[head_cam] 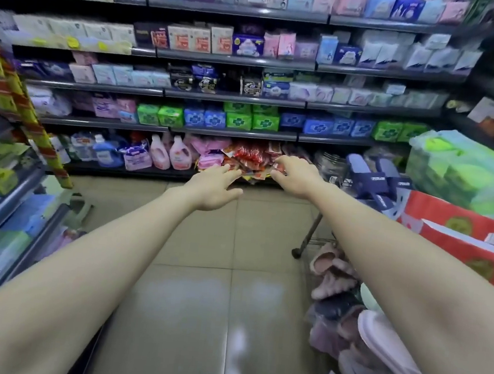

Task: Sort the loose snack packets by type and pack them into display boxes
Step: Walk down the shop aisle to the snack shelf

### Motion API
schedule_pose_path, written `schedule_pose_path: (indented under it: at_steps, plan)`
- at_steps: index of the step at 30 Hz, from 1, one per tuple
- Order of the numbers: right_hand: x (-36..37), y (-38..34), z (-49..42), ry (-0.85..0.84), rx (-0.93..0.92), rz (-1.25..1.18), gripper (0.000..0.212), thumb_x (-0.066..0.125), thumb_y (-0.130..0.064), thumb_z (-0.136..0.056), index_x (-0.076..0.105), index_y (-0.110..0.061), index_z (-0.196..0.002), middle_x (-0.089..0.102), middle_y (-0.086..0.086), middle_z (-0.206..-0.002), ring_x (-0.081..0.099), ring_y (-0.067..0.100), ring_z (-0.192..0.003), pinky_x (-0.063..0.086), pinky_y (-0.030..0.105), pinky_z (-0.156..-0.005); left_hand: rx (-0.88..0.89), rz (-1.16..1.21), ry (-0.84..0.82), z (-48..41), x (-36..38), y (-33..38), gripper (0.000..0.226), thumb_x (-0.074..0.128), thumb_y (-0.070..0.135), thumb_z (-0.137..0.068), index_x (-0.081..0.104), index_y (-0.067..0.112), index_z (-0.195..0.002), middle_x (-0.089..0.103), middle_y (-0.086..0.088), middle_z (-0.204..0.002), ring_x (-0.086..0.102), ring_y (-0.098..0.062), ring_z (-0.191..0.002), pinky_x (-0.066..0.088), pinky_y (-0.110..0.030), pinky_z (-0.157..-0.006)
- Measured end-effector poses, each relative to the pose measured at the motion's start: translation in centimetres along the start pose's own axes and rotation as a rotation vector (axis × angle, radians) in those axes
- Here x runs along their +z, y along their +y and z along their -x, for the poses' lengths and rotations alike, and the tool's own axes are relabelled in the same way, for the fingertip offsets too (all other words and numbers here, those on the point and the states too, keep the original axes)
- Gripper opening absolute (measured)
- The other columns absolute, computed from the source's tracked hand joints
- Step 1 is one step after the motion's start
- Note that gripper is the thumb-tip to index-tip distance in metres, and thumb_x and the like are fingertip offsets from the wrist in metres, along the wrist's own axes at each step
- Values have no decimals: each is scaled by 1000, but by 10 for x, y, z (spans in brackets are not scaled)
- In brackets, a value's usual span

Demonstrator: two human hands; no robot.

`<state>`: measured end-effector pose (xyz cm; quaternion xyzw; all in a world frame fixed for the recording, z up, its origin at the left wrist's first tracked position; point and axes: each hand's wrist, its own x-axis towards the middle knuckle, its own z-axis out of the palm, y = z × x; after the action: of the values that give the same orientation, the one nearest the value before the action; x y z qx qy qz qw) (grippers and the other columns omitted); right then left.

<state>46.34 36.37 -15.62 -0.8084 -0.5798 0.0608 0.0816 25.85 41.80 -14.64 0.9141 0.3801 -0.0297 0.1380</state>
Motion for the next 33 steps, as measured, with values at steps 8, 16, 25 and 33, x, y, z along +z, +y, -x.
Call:
schedule_pose_path:
  at_steps: [8, 16, 25, 33]
  plan:
    - [16, -16, -134, -51, 36, -32, 48, 42, -42, -97, 46, -16, -137, 50, 11, -139, 45, 33, -127, 37, 43, -100, 16, -12, -44, -118, -25, -74, 60, 39, 46, -99, 22, 24, -152, 19, -3, -160, 17, -22, -146, 22, -39, -114]
    - [34, -16, -268, -86, -15, -11, 49, 42, -41, -97, 46, -13, -138, 51, 11, -138, 46, 32, -127, 38, 45, -103, -22, 17, -71, -229, -39, -132, 59, 39, 45, -99, 22, 25, -152, 15, -7, -160, 14, -22, -147, 20, -38, -114]
    - [41, -19, -455, -147, -164, 38, 49, 41, -39, -98, 42, -16, -142, 48, 10, -142, 44, 32, -129, 37, 43, -102, -159, 91, -78, -376, -59, -205, 62, 43, 45, -97, 23, 24, -152, 17, -11, -159, 13, -27, -147, 18, -43, -117]
    - [55, -66, -603, -207, -319, 57, 49, 42, -38, -99, 40, -14, -143, 46, 11, -143, 43, 31, -131, 36, 45, -105, -310, 141, -51, -465, -90, -289, 59, 42, 43, -98, 23, 24, -151, 14, -9, -161, 13, -25, -147, 18, -40, -118]
